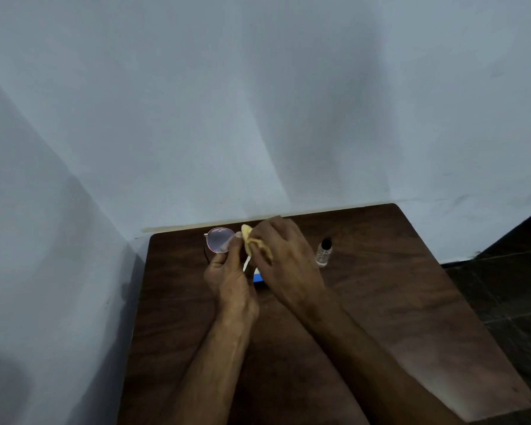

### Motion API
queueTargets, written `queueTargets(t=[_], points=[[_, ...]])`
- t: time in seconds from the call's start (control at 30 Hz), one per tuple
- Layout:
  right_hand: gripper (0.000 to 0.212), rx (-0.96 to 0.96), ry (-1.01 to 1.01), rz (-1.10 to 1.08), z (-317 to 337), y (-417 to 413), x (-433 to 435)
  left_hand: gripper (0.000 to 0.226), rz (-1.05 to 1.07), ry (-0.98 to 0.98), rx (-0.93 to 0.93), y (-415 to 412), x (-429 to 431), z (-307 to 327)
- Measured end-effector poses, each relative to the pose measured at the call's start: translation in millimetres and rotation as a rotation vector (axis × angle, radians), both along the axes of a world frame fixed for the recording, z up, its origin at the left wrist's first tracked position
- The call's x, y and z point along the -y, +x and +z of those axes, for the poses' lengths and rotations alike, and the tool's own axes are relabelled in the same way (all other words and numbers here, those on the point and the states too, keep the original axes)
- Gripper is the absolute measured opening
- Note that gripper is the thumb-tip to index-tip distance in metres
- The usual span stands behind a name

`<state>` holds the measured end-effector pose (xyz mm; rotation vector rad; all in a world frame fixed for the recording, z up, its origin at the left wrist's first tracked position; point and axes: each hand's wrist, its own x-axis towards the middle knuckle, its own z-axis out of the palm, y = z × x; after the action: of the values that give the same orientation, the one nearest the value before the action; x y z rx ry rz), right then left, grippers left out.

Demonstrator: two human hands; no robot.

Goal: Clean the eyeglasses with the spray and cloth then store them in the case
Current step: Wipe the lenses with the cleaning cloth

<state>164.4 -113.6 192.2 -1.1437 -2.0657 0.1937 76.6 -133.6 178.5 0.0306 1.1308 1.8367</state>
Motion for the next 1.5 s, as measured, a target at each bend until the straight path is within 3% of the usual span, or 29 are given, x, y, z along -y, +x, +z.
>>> queueTargets(t=[0.1, 0.2, 0.3, 0.4, 0.5, 0.63, 0.77, 0.97, 1.23, 1.5], points=[[0.019, -0.002, 0.006, 0.096, -6, 6, 12, 0.005, 0.013, -0.005, 0.041, -5, -2, 5], [0.014, -0.273, -0.099, -0.02, -9, 19, 12, 0.001, 0.03, 0.017, 0.085, -15, -1, 12], [0.015, -0.537, -0.354, -0.13, -7, 22, 6, 0.01, 0.02, 0.047, 0.133, -20, 0, 15], [0.014, -0.723, -0.528, -0.051, -7, 17, 5, 0.01, -0.006, 0.071, 0.176, -19, 2, 19], [0.025, -0.871, -0.562, 0.027, -4, 15, 7, 0.013, -0.011, 0.084, 0.186, -17, 3, 22], [0.037, -0.71, -0.429, 0.079, -2, 18, 6, 0.009, -0.058, 0.092, 0.173, -15, 4, 26], [0.026, -0.53, -0.293, 0.02, -7, 18, 3, 0.005, -0.088, 0.1, 0.164, -13, 5, 30], [0.023, -0.488, -0.319, -0.015, -17, 20, 0, 0.006, -0.096, 0.133, 0.151, -15, 3, 37], [0.023, -0.352, 0.038, -0.037, 5, 20, -12, 0.011, -0.115, 0.132, 0.037, -8, 0, 47], [0.02, -0.439, -0.137, -0.048, -12, 23, -16, 0.008, -0.108, 0.16, 0.169, -11, -2, 48]])
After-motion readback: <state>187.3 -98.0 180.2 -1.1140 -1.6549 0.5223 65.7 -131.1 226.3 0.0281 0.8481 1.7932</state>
